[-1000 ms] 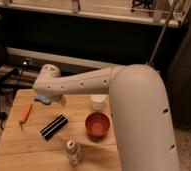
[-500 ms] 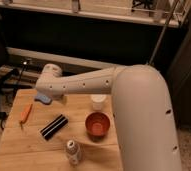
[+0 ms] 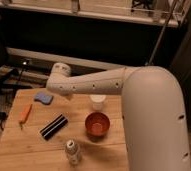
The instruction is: Place the pepper on the white sponge
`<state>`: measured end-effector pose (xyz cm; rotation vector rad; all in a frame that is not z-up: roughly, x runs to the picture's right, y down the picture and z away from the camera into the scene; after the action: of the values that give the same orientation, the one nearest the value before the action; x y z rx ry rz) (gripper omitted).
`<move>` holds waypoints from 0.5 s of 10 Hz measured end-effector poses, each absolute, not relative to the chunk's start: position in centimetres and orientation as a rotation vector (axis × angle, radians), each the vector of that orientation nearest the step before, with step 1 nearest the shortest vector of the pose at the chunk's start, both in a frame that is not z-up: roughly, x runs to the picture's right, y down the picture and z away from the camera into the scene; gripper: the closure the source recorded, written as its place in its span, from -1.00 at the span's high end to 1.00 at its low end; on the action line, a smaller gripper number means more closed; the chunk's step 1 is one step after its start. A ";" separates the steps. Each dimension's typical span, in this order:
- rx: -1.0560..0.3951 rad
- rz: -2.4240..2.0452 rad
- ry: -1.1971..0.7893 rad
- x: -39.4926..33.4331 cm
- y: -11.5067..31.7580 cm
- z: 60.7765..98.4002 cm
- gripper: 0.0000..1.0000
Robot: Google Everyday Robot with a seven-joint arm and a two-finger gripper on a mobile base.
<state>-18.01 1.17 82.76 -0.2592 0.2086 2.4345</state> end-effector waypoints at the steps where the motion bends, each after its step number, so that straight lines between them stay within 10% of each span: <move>1: -0.248 2.554 0.237 -18.7 1.6 83.1 0.33; 5: -0.501 2.781 0.304 -26.0 3.4 82.7 0.33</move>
<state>-25.98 3.38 82.72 -0.5006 0.3044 2.7812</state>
